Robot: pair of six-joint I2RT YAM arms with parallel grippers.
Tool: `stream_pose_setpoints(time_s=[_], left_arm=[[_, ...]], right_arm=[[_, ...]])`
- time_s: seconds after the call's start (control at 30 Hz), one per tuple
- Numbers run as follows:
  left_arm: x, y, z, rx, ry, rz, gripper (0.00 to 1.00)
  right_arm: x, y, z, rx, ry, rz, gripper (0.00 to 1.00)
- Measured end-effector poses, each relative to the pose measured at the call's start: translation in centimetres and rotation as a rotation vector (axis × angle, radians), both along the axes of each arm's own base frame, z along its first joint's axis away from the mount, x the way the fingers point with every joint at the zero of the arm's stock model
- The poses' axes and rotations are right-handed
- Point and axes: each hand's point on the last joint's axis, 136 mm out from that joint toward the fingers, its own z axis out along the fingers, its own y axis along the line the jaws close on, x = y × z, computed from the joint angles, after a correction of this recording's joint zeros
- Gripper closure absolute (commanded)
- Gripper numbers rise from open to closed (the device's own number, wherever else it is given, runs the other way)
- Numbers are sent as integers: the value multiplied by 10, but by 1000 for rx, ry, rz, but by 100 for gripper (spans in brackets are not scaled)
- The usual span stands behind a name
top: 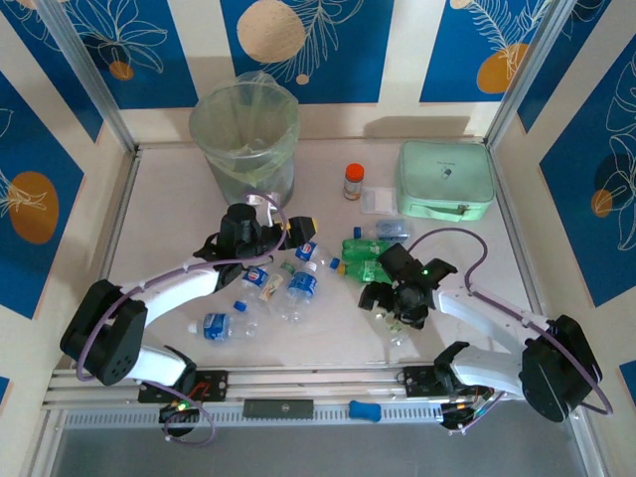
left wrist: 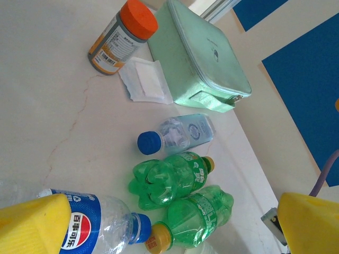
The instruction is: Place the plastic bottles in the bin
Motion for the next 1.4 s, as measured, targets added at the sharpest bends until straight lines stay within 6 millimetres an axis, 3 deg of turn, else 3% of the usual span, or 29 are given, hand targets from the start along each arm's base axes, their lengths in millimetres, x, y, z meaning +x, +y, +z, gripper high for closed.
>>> stream_pose_setpoints(time_s=[0.43,0.83,1.0,1.13,1.23,1.4], left_arm=[[0,0,0,0,0,0,0],[-4,3,7,-1,-7,4,1],[-5,7,13,0,-24,20,1],[-5,9,14,5,-27,27,1],[-6,10,15,10,-31,25,1],[-8,9,18,4,-39,18,0]], right_arm=[[-6,17,-10,-132,21,129,13],[10,25,-17,-251,10,254,49],[12,33,-15,-251,-2,287,52],[24,48,4,-194,-54,294,53],[42,65,34,-84,-143,280,53],[93,75,88,125,-317,159,53]])
